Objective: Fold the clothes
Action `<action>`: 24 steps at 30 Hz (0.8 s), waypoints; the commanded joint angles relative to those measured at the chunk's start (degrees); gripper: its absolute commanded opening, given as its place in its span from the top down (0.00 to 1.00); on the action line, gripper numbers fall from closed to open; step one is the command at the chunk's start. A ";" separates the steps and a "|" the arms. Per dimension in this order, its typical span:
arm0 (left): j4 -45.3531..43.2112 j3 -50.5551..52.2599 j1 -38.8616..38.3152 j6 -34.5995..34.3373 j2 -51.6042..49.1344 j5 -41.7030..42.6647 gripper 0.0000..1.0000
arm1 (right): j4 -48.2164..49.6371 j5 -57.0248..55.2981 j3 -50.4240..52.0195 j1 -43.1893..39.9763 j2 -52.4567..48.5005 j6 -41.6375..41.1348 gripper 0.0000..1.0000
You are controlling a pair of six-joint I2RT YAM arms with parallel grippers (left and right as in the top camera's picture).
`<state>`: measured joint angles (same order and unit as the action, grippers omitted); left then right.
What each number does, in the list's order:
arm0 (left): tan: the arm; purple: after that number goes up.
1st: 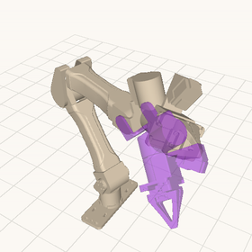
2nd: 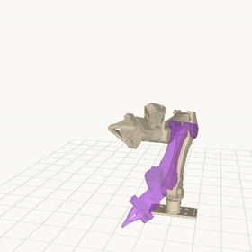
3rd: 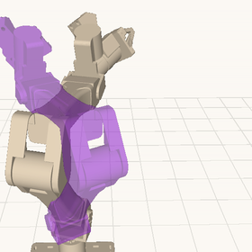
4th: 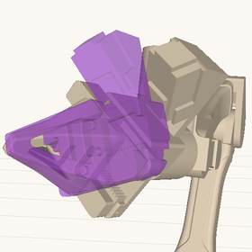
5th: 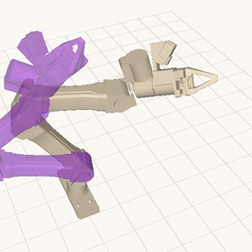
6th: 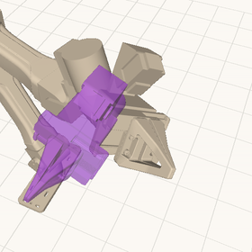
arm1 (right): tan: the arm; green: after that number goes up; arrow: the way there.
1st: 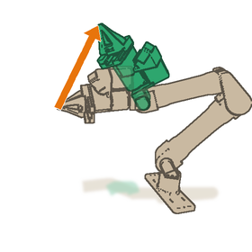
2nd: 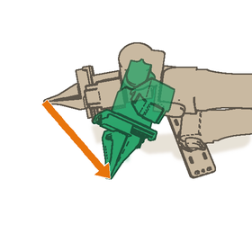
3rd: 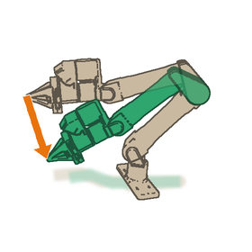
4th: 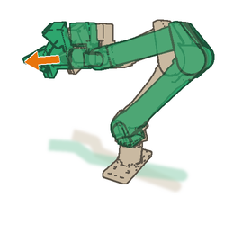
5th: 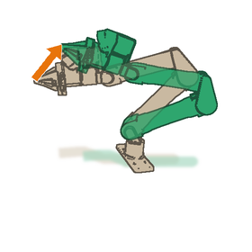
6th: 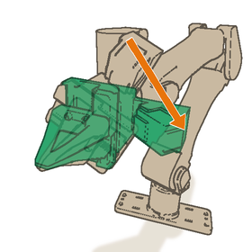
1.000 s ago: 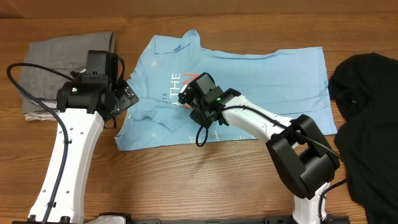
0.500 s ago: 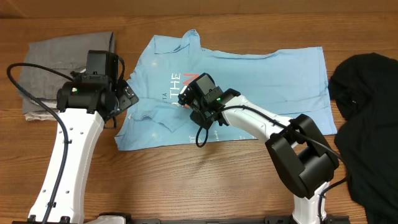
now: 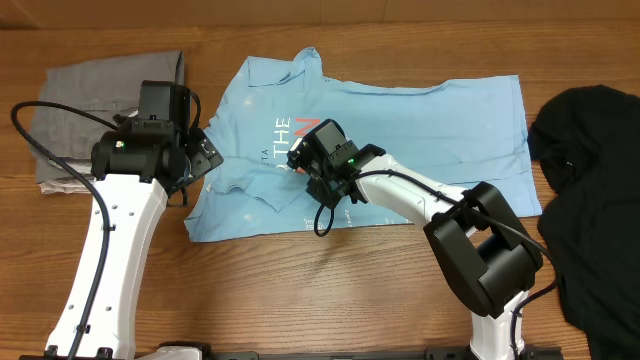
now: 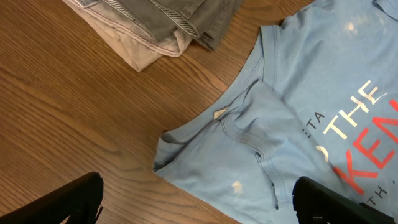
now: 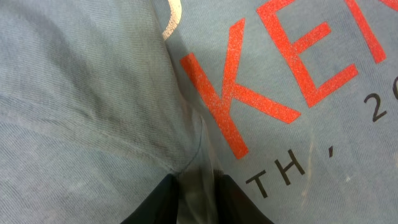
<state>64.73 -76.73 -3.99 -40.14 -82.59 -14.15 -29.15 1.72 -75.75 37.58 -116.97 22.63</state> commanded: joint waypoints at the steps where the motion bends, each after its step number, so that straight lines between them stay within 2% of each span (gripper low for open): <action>1: -0.24 0.07 0.22 -0.15 -0.24 -0.39 0.00 | 0.50 0.72 0.22 0.13 -0.66 -0.59 0.76; 12: -0.24 0.07 0.22 -0.13 -0.24 -0.37 0.00 | 1.62 -1.66 -2.08 -0.48 0.50 -0.57 0.78; 15: -0.24 0.07 0.22 -0.15 -0.24 -0.37 0.00 | 1.73 -2.97 -2.08 -0.48 0.48 -0.55 0.85; 21: -0.24 0.07 0.22 -0.15 -0.24 -0.37 0.00 | 2.62 -2.97 -2.03 -0.57 0.48 -0.55 0.87; 24: -0.24 0.07 0.22 -0.15 -0.24 -0.37 0.00 | 3.52 -2.97 -1.75 -0.70 0.46 -0.55 0.93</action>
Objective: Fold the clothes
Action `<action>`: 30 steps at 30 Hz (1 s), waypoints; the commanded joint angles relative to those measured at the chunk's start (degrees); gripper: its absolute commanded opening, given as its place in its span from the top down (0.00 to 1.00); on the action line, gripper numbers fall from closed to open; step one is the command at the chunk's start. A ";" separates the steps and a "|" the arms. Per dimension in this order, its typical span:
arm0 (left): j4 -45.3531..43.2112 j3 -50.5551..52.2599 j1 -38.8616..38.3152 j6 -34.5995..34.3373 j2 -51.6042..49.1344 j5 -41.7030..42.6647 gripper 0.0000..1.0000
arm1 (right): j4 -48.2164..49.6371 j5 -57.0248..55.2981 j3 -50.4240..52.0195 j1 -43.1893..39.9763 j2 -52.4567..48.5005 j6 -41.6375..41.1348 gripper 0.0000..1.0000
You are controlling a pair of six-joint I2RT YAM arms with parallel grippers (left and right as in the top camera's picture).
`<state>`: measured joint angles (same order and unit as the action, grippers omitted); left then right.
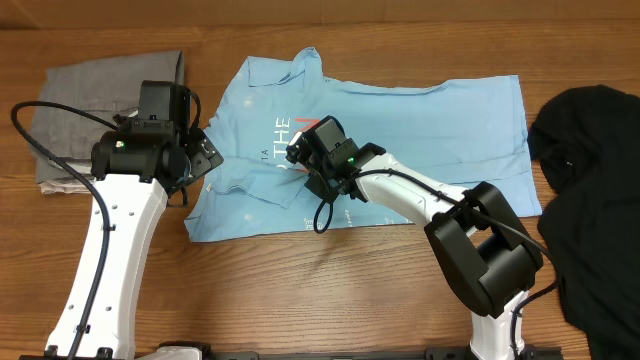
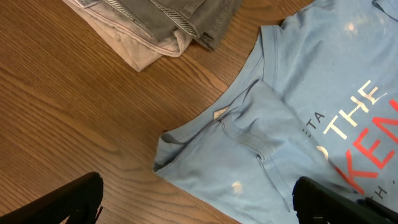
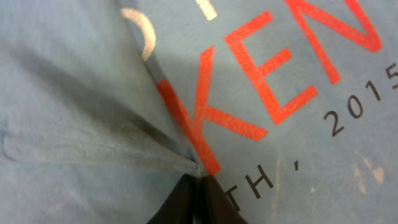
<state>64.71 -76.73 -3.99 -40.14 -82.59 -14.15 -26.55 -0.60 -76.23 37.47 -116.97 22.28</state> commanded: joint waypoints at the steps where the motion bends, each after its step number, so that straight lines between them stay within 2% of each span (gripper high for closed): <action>1: -0.22 0.07 0.22 -0.15 -0.24 -0.37 0.00 | 1.25 -0.66 -1.20 -0.59 0.33 -0.20 0.94; 14: -0.22 0.07 0.22 -0.13 -0.24 -0.35 0.00 | 6.78 -0.85 -1.01 -0.59 -3.67 -0.17 0.95; 21: -0.22 0.07 0.22 -0.13 -0.24 -0.35 0.00 | 10.40 -0.85 -1.01 -1.33 -3.72 -0.22 0.81; 23: -0.22 0.07 0.22 -0.13 -0.24 -0.35 0.00 | 10.45 -0.85 -1.01 -1.73 -3.72 -0.83 0.71; 27: -0.22 0.07 0.22 -0.13 -0.24 -0.35 0.00 | 11.85 -0.85 -1.29 -2.49 -3.45 -5.79 0.55; 30: -0.22 0.07 0.22 -0.13 -0.24 -0.35 0.00 | 12.35 -0.83 -2.29 -3.50 -1.88 -12.15 0.51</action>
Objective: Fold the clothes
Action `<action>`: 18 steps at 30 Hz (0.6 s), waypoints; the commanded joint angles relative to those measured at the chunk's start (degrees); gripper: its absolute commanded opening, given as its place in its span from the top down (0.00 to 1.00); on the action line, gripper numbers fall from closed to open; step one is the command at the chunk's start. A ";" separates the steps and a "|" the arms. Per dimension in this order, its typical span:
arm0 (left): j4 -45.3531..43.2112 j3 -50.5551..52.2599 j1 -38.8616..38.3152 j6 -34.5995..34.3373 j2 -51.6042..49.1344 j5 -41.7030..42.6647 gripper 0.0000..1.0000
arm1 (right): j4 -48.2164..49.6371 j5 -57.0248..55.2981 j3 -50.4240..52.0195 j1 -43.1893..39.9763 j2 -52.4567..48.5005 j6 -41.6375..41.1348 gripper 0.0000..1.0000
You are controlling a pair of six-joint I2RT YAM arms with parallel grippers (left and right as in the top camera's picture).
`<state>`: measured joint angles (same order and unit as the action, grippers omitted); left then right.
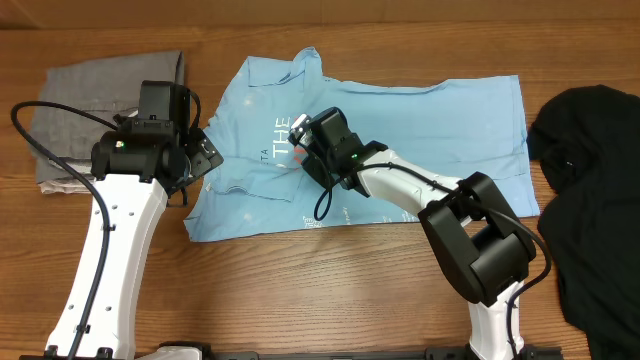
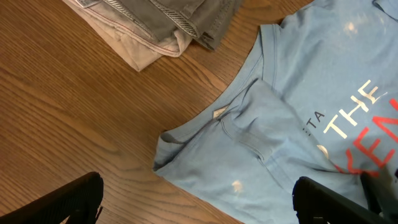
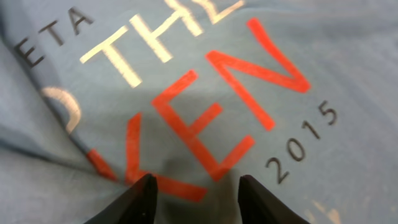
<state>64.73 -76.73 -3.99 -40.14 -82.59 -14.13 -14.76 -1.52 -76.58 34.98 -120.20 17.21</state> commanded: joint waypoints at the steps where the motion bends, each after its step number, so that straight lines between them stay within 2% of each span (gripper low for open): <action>1: -0.24 0.07 0.22 -0.13 -0.24 -0.37 0.00 | 0.57 0.09 -2.34 -1.44 2.51 -9.81 0.51; 6: -0.24 0.07 0.22 -0.13 -0.24 -0.37 0.00 | -1.11 0.09 -2.69 -3.65 11.06 -19.85 0.44; 11: -0.24 0.07 0.22 -0.15 -0.24 -0.37 0.00 | -14.73 0.09 -2.69 -4.92 17.99 -26.86 0.46; 14: -0.24 0.07 0.22 -0.15 -0.24 -0.37 0.00 | -24.76 0.26 -2.64 -5.11 18.64 -31.71 0.57; 15: -0.24 0.07 0.22 -0.15 -0.24 -0.37 0.00 | -27.85 0.52 -2.47 -5.11 18.38 -33.48 0.64; 17: -0.24 0.07 0.22 -0.15 -0.24 -0.37 0.00 | -32.22 1.70 -1.42 -5.11 17.92 -36.59 0.91; 18: -0.24 0.07 0.22 -0.15 -0.24 -0.37 0.00 | -33.00 2.51 -0.39 -5.11 17.79 -38.16 0.96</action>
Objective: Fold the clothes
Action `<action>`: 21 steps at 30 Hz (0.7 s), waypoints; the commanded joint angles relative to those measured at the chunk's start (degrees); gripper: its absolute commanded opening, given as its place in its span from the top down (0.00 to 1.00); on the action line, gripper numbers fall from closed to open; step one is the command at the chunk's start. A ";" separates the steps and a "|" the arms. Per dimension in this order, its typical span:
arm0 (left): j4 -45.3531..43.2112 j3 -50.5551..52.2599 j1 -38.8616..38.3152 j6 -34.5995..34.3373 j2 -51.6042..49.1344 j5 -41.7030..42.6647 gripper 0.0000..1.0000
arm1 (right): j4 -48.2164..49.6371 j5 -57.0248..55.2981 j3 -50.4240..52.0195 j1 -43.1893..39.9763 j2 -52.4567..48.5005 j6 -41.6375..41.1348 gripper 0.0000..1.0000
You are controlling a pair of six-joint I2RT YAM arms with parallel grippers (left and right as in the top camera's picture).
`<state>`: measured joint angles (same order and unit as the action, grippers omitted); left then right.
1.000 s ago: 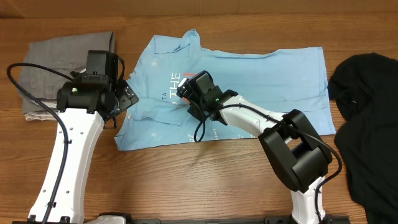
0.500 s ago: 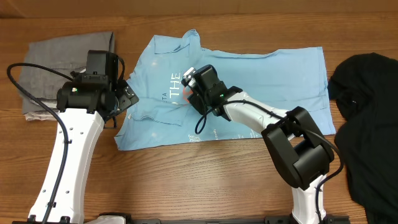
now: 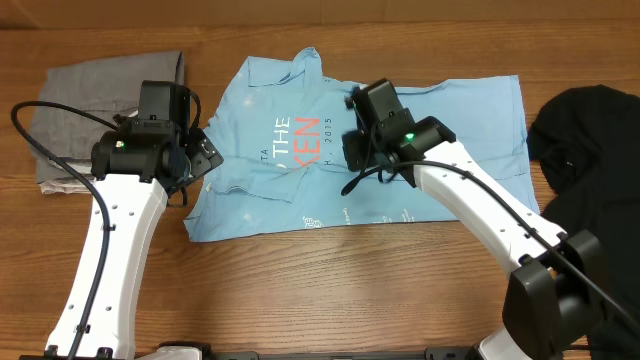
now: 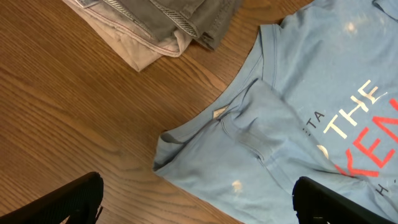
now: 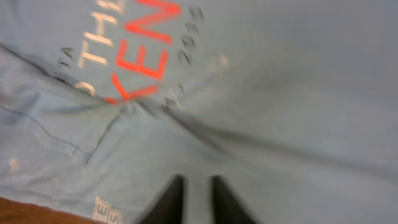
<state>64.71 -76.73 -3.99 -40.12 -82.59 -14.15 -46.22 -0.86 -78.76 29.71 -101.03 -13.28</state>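
Note:
A light blue T-shirt [image 3: 450, 130] with the red and white "THE KEN" print [image 3: 297, 138] lies spread on the wooden table. My right gripper [image 3: 352, 158] hangs over its middle, just right of the print. In the right wrist view, which is blurred, the right gripper [image 5: 198, 180] has its jaws close together with a narrow gap and only flat shirt [image 5: 280, 93] behind them. My left gripper [image 3: 200, 160] hovers at the shirt's left edge. There the left gripper [image 4: 199, 186] stands wide open over the collar [image 4: 249, 124], holding nothing.
A folded grey garment [image 3: 100, 100] lies at the back left and also shows in the left wrist view as grey folds [image 4: 161, 25]. A black garment [image 3: 590, 200] is heaped at the right edge. Bare wood [image 3: 300, 290] runs along the front.
My right gripper has moved from over the print to the right, above the shirt's middle, and sits higher. Its jaws now stand closer together. The whole print is uncovered. The left arm has not moved.
My right gripper was shut on a pinch of blue fabric beside the print, then still shut on it a little further up and left. Then it stood open over the print with the fabric let go. Now it hangs further right. The left gripper stayed open and still.

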 commanded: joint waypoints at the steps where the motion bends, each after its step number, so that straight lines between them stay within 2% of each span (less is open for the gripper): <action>1: -0.22 0.07 0.22 -0.17 -0.24 -0.35 0.00 | -1.70 2.49 2.75 0.15 -1.57 -8.85 0.96; 6: -0.22 0.07 0.22 -0.15 -0.24 -0.35 0.00 | 3.39 4.15 9.46 0.15 -1.90 -17.27 0.96; 9: -0.22 0.07 0.22 -0.17 -0.24 -0.35 0.00 | 7.93 5.03 12.11 0.09 -1.97 -18.08 0.96; 21: -0.22 0.07 0.22 -0.17 -0.24 -0.31 0.00 | 14.84 3.02 16.41 0.04 -3.08 -22.80 0.96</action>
<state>64.71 -76.69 -3.99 -40.12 -82.59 -14.15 -32.36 3.53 -62.98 29.71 -103.15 -33.54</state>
